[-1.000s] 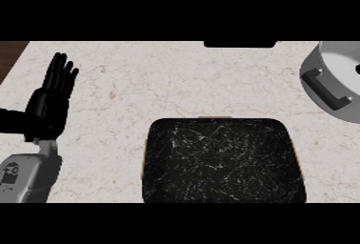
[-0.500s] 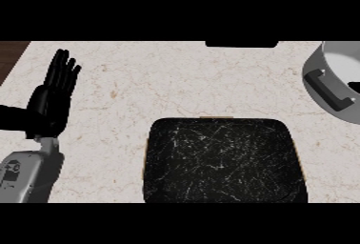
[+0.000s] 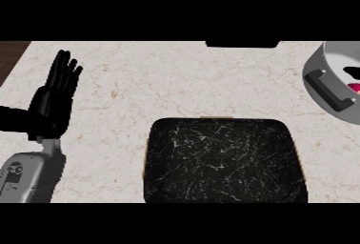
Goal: Pick the cupcake from the tray and place it in the pot
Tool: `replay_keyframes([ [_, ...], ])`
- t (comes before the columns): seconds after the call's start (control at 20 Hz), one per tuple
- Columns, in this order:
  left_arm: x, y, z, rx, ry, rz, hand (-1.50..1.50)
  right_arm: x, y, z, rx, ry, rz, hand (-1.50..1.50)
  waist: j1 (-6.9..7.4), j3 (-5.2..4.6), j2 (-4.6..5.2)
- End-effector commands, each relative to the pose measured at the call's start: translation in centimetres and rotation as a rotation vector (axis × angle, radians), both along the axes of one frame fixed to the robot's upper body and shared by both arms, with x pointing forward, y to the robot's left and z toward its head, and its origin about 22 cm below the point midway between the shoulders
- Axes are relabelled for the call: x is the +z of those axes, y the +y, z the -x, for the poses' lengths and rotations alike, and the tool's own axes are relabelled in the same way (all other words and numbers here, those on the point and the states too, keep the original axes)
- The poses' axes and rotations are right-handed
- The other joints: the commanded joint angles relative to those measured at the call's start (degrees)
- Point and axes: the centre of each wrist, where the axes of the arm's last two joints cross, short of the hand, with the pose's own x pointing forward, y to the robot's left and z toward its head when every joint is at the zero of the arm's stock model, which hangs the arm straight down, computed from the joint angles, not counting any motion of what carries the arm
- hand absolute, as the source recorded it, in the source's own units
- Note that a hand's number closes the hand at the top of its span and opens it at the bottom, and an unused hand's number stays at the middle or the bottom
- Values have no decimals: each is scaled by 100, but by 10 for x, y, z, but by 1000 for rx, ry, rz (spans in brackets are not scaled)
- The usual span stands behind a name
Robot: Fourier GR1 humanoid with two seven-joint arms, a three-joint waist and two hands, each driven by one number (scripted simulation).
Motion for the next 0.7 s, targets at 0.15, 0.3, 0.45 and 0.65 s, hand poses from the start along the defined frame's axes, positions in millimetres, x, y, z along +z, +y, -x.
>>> replay_keyframes([
  [0.15, 1, 3, 0, 12, 10, 2, 0, 27, -20, 7, -75, -261, -135, -150, -109, -9, -39],
  [0.3, 4, -12, 5, 8, -1, -14, 0, 20, -36, 22, -105, -347, -139, -150, -111, -6, -43],
  [0.45, -5, 13, 13, 29, 6, -14, 0, 14, -49, 42, -104, -390, -104, -150, -180, -16, -76],
  [0.65, -4, 10, 6, 42, 12, 0, 0, 0, -69, 75, -94, -447, -108, -150, -247, -19, -89],
])
